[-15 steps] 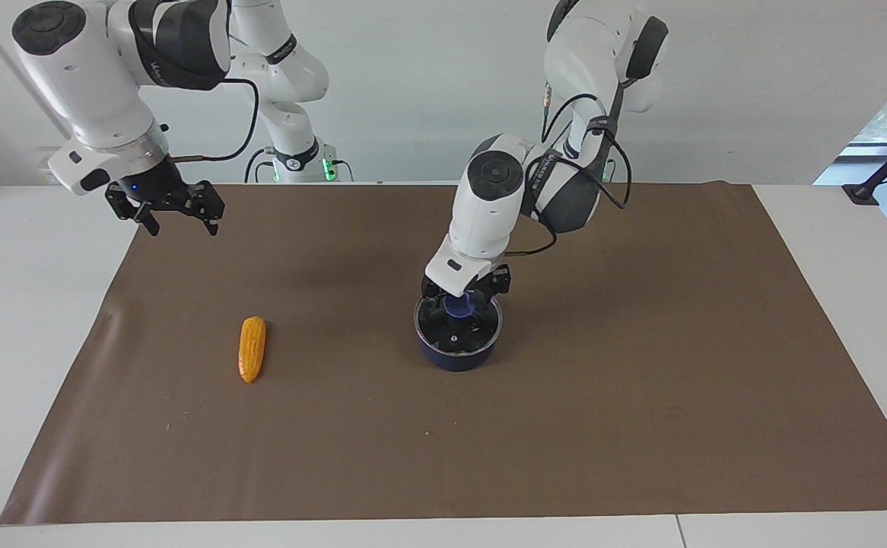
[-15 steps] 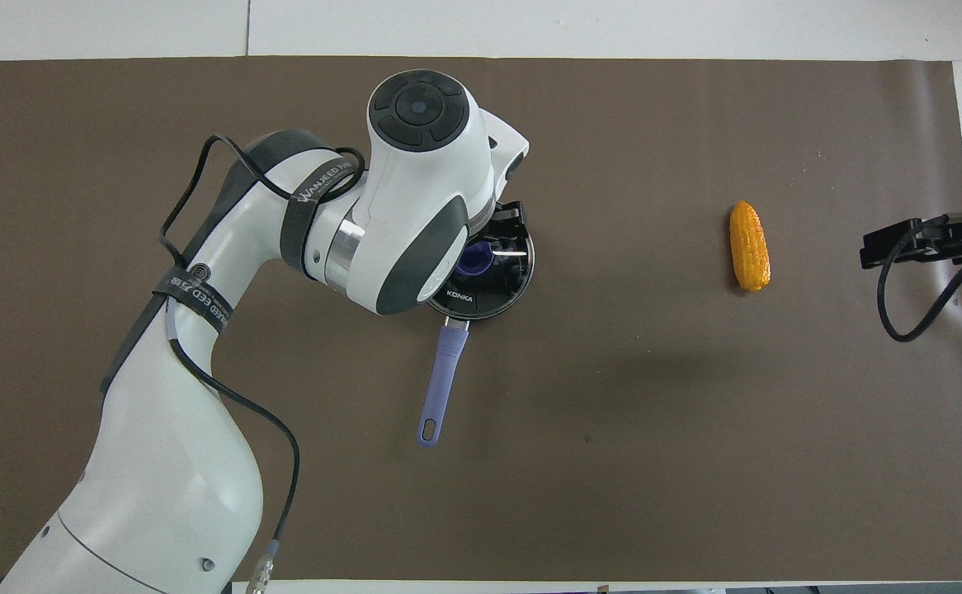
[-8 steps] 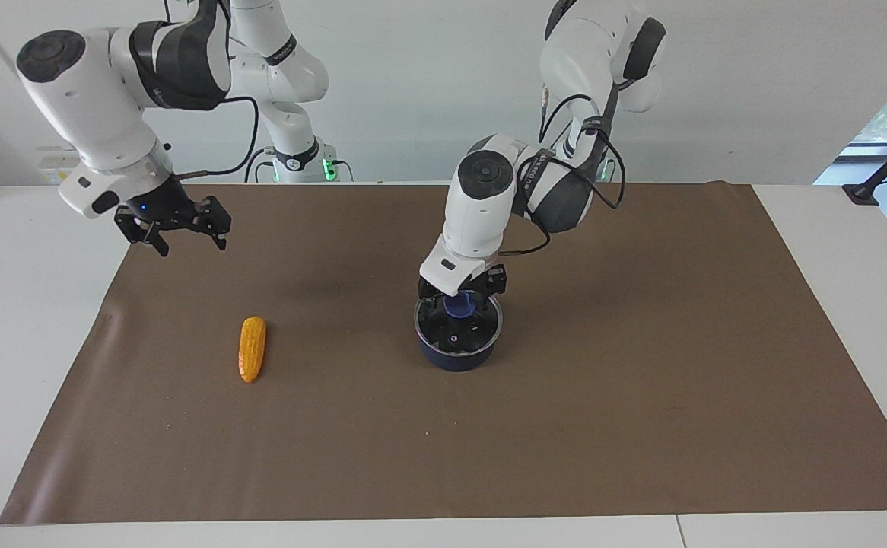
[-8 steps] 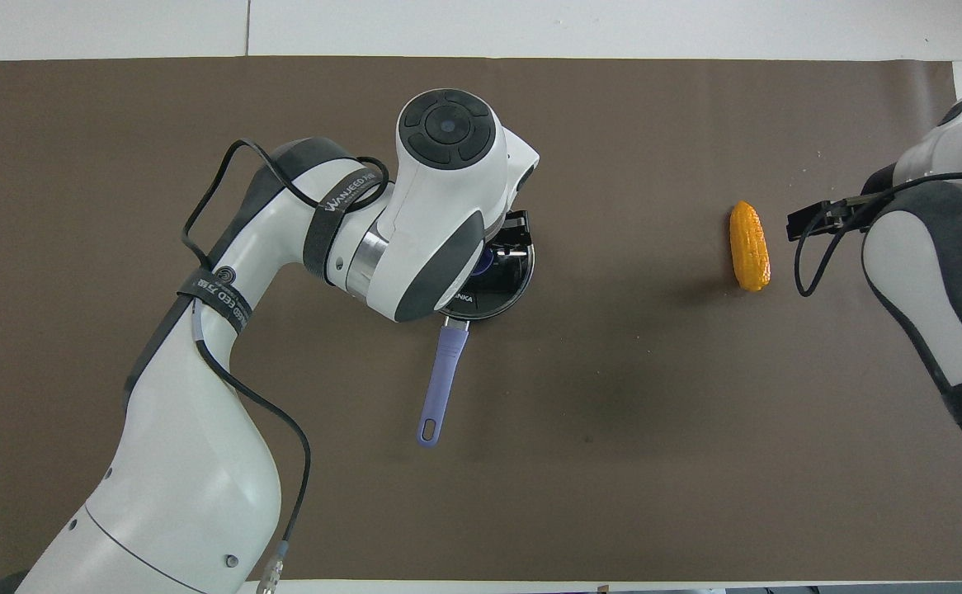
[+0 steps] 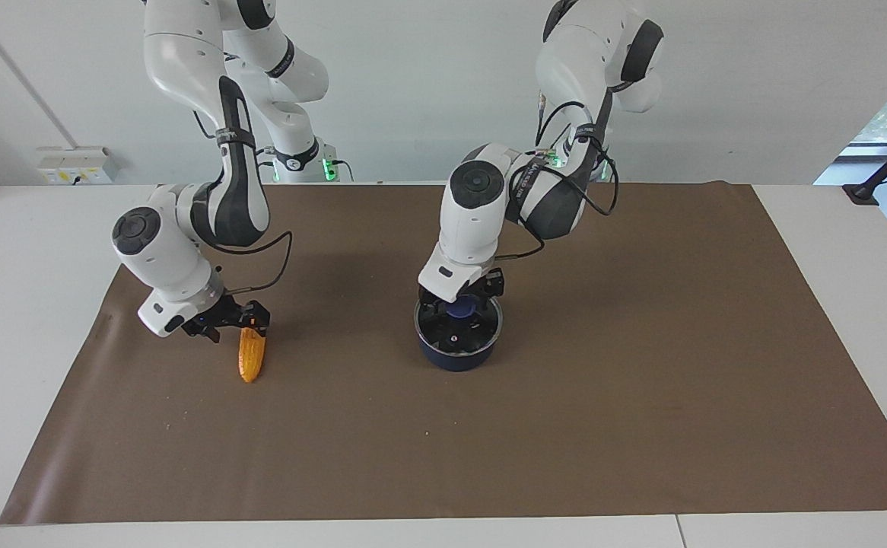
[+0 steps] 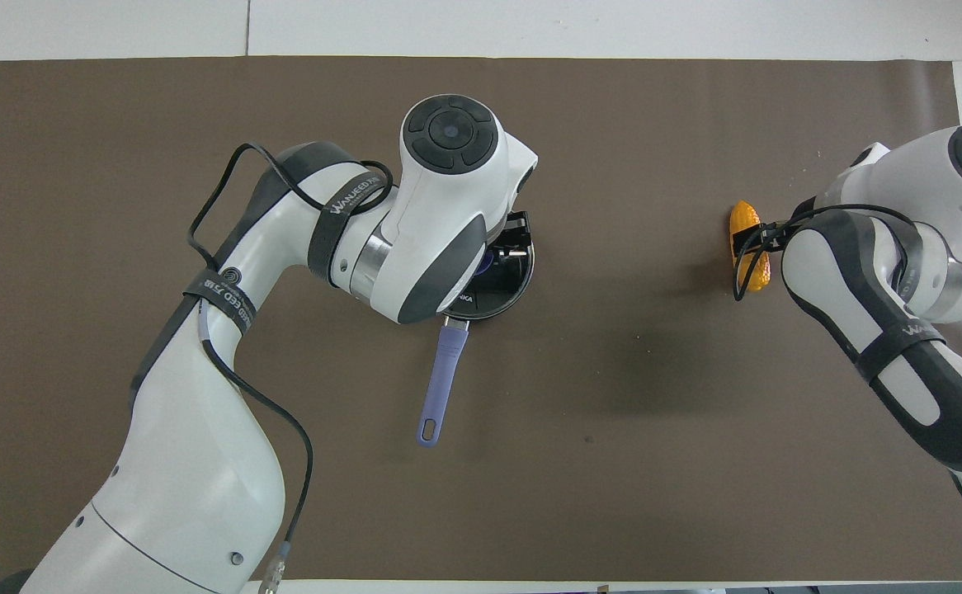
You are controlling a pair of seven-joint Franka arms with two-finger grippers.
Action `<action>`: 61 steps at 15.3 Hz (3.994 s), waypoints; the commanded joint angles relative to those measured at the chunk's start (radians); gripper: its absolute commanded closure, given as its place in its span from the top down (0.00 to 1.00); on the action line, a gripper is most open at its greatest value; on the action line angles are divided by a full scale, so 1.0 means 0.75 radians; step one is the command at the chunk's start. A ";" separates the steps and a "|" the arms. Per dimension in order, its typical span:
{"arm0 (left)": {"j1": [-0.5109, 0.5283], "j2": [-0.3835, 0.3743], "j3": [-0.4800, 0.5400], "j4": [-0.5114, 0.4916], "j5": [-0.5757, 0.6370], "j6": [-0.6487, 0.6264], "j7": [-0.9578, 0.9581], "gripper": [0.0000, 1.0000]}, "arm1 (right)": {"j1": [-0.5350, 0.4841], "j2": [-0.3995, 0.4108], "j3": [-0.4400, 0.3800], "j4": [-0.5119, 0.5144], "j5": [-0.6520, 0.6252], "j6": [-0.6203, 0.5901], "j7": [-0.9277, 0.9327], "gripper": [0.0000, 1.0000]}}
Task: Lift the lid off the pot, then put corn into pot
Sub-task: 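Grasp the lid knob with the left gripper while the right gripper grasps the corn, then lift the lid off with the left gripper while the right gripper carries the corn, then lower the corn into the pot and open the right gripper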
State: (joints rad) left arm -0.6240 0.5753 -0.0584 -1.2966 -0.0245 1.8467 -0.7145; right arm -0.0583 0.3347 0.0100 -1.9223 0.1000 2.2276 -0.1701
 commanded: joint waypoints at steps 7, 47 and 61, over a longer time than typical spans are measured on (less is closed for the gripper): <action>-0.029 -0.021 0.019 -0.032 0.020 0.013 -0.035 0.56 | 0.025 0.059 0.007 -0.012 0.036 0.116 -0.004 0.89; 1.006 -0.679 0.090 -0.997 -0.023 0.349 -0.528 0.04 | 0.847 0.386 0.013 0.604 -0.121 -0.045 1.016 0.00; 0.996 -0.632 0.086 -1.188 -0.023 0.655 -0.886 0.01 | 0.727 0.397 0.005 1.037 -0.135 -0.577 0.974 1.00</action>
State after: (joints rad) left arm 0.1316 0.1100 0.0012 -2.1576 -0.0358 2.3034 -1.3593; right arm 0.5449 0.6262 0.0022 -1.2232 0.0109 1.8750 0.5829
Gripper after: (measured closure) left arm 0.392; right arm 0.000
